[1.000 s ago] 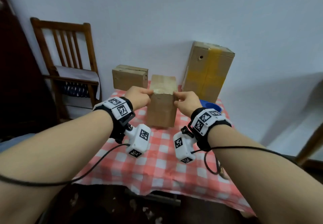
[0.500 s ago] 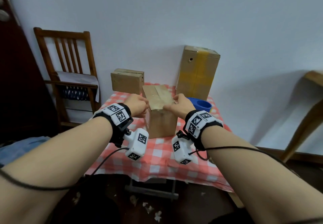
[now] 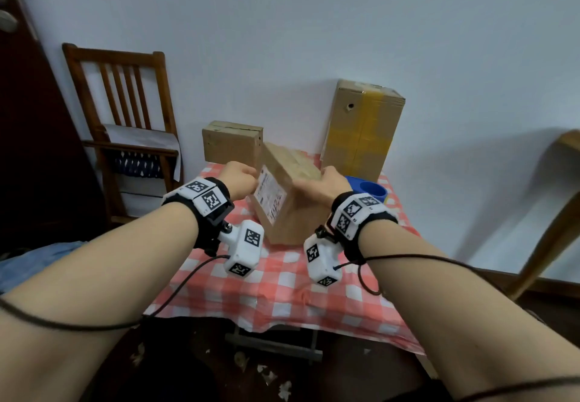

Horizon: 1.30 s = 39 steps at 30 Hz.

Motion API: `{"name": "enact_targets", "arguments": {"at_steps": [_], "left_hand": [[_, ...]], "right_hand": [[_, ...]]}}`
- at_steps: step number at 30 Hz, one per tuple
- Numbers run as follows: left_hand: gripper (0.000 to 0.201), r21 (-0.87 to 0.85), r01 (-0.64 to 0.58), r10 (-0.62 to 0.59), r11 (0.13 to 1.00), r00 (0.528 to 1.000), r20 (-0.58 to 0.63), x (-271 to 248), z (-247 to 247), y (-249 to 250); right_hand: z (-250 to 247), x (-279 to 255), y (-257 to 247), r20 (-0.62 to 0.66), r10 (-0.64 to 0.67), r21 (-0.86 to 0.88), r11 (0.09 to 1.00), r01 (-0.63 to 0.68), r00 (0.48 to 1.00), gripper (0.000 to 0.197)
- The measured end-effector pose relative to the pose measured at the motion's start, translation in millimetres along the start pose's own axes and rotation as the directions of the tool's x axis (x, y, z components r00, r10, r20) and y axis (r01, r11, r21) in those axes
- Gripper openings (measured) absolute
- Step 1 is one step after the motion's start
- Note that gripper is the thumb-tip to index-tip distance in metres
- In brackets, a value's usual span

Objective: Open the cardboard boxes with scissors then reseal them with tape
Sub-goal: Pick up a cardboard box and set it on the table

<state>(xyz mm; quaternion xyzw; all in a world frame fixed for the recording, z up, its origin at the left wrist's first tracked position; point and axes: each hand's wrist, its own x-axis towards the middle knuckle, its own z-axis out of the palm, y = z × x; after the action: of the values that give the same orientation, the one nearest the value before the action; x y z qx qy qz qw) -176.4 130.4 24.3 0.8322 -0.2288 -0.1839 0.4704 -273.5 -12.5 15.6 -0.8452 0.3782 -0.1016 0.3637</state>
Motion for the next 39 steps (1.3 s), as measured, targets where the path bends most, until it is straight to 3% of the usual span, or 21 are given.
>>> {"name": "enact_targets", "arguments": {"at_steps": [2,5,7,10,14,16,18,19,20,22,25,27,29,30,32,34,37,38,39], "left_hand": [[0.034,-0.022,0.017,-0.018,1.0,0.999,-0.029,1,-3,-1],[0.033,-0.066,0.071,-0.072,0.995,0.997,-0.016,1,-4,-6],[0.032,-0.104,0.112,-0.114,0.988,0.993,-0.013,0,-3,-11],[0.021,-0.17,0.13,-0.134,0.977,0.991,-0.013,-2,-1,-14],[0.026,-0.168,0.142,-0.144,0.976,0.99,0.0,-4,1,-13],[0.015,-0.174,0.174,-0.169,0.969,0.985,0.04,-5,0,-11],[0.033,-0.202,0.2,-0.196,0.959,0.98,0.043,-2,-3,-8],[0.058,-0.223,0.201,-0.199,0.954,0.979,0.03,0,-4,-8],[0.083,-0.243,0.202,-0.205,0.949,0.979,0.015,1,-4,-8],[0.101,-0.3,0.18,-0.194,0.937,0.981,-0.018,1,-3,-7],[0.098,-0.395,0.161,-0.211,0.905,0.974,-0.086,2,0,-7],[0.118,-0.41,0.171,-0.233,0.896,0.967,-0.106,11,-2,-11],[0.136,-0.367,0.201,-0.253,0.908,0.962,-0.098,28,-6,-22],[0.135,-0.34,0.212,-0.256,0.916,0.962,-0.09,33,-7,-25],[0.114,-0.323,0.218,-0.253,0.921,0.965,-0.069,37,-7,-28],[0.085,-0.377,0.214,-0.243,0.901,0.969,-0.031,23,-7,-17],[0.028,-0.43,0.143,-0.145,0.891,0.989,0.027,-8,-1,7],[0.01,-0.435,0.12,-0.119,0.892,0.992,0.03,-13,2,12],[0.008,-0.45,0.093,-0.091,0.888,0.996,0.026,-14,5,14]], "right_hand": [[-8,1,3,0.007,0.019,0.204,0.979,-0.02,1.0,0.08],[-17,-4,6,0.095,0.072,0.462,0.88,-0.108,0.993,0.036],[-20,-11,8,0.175,0.098,0.512,0.841,-0.176,0.98,0.02],[-18,-18,12,0.23,0.084,0.516,0.834,-0.195,0.97,0.019],[-14,-20,17,0.251,0.032,0.391,0.911,-0.131,0.968,0.009],[-10,-15,21,0.27,0.003,0.348,0.932,-0.1,0.963,0.046],[-7,-12,25,0.281,-0.003,0.335,0.937,-0.095,0.96,0.078],[-6,-12,26,0.291,-0.017,0.34,0.937,-0.086,0.957,0.087],[-5,-10,28,0.302,-0.032,0.349,0.934,-0.079,0.953,0.093],[-3,-11,28,0.321,-0.07,0.347,0.936,-0.048,0.945,0.1],[0,-15,27,0.265,-0.116,0.133,0.988,0.083,0.957,0.089],[0,-17,27,0.231,-0.141,0.014,0.99,0.142,0.963,0.078],[0,-16,29,0.222,-0.118,0.092,0.991,0.1,0.968,0.063],[0,-15,28,0.222,-0.071,0.192,0.981,0.027,0.972,0.05],[-4,-15,25,0.254,0.067,0.401,0.901,-0.168,0.965,0.023],[-11,-14,25,0.284,0.129,0.536,0.8,-0.269,0.95,0.019],[-23,-8,31,0.289,0.053,0.629,0.742,-0.231,0.956,0.063],[-25,-8,32,0.276,0.028,0.625,0.754,-0.202,0.961,0.065],[-26,-8,30,0.245,0.02,0.619,0.766,-0.173,0.969,0.058]]}}
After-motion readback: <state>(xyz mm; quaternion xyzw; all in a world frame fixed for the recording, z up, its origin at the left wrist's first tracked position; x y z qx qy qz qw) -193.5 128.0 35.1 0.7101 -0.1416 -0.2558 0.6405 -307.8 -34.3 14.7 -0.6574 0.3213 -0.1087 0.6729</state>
